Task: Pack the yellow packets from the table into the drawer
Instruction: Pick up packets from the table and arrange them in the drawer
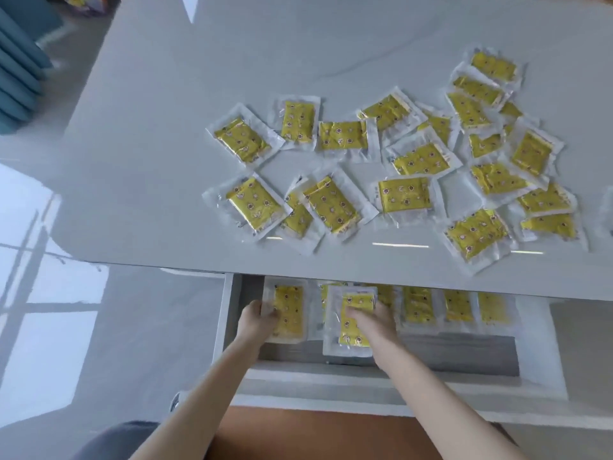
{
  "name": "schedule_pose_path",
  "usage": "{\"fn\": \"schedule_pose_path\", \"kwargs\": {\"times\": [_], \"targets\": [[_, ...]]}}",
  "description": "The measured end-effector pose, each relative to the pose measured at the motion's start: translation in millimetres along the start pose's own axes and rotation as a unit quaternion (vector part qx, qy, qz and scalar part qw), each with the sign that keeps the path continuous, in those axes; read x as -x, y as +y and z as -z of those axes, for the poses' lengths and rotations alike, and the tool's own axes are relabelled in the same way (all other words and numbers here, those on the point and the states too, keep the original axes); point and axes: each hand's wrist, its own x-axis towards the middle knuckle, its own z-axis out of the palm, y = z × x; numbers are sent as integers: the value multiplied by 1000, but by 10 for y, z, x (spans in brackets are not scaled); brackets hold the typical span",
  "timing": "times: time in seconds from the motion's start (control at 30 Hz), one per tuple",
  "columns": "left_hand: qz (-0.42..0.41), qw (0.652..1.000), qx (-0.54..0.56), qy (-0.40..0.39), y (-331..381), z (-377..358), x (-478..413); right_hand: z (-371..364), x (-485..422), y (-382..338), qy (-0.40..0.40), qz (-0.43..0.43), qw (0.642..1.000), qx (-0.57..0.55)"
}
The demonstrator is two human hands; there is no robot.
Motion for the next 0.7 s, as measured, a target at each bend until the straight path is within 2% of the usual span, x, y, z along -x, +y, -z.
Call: {"fn": "schedule_pose_path", "kwargs": {"times": [0.17, 0.3, 0.37, 0.5, 0.57, 0.63, 0.7], "targets": [[-57, 998, -39, -12, -71, -108, -614, -324, -453, 183, 35, 63, 997, -28], [-116, 990, -77, -1, -53, -93, -830, -423, -597, 279, 104, 157, 981, 38], [-160, 977, -138, 6, -40, -63, -844, -450, -672, 302, 141, 206, 965, 85], [-230, 924, -297, 73, 55, -55, -816, -435, -762, 223, 176, 242, 944, 136], [-243, 893, -369, 87, 90, -78, -837, -428, -774, 203, 183, 254, 938, 151], [-264, 847, -452, 91, 116, -100, -863, -426, -800, 184, 179, 270, 930, 173], [-266, 826, -489, 88, 168, -105, -852, -413, -851, 142, 159, 282, 925, 200]]}}
